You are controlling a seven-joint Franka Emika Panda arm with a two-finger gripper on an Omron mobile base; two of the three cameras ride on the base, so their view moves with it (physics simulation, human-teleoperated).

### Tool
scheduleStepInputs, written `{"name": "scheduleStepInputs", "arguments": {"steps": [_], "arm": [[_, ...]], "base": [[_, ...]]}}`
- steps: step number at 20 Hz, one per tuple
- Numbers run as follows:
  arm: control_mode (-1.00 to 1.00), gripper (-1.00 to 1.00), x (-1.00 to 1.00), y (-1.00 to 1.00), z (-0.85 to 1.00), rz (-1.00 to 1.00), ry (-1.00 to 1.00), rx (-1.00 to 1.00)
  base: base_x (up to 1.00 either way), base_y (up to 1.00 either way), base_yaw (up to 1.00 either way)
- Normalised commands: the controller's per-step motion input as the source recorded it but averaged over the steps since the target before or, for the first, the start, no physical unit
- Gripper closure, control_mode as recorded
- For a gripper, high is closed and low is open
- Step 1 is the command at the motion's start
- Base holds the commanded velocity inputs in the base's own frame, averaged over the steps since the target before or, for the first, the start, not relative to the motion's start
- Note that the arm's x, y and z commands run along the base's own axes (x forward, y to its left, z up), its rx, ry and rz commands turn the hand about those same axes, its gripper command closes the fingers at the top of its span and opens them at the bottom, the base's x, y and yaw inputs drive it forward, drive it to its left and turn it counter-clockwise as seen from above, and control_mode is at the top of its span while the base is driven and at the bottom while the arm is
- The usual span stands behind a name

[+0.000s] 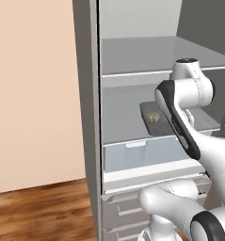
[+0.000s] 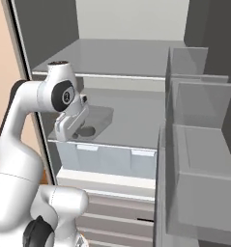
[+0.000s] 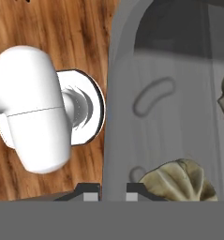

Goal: Place two dumplings into each of the tupperware containers and then place the containers in the fridge.

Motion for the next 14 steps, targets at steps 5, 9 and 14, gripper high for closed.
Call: {"name": "scheduleStepInputs", "arguments": {"steps": [5,9,14], "arm": [[1.00,1.00,0.00,0.00,0.00,0.00,0.00,0.00],[1.00,1.00,0.00,0.00,0.00,0.00,0.00,0.00],[1.00,1.00,0.00,0.00,0.00,0.00,0.00,0.00]], "base": [[0.47,-0.18,0.00],[0.39,-0.22,0.00],[0.03,-0.09,0.00]]}}
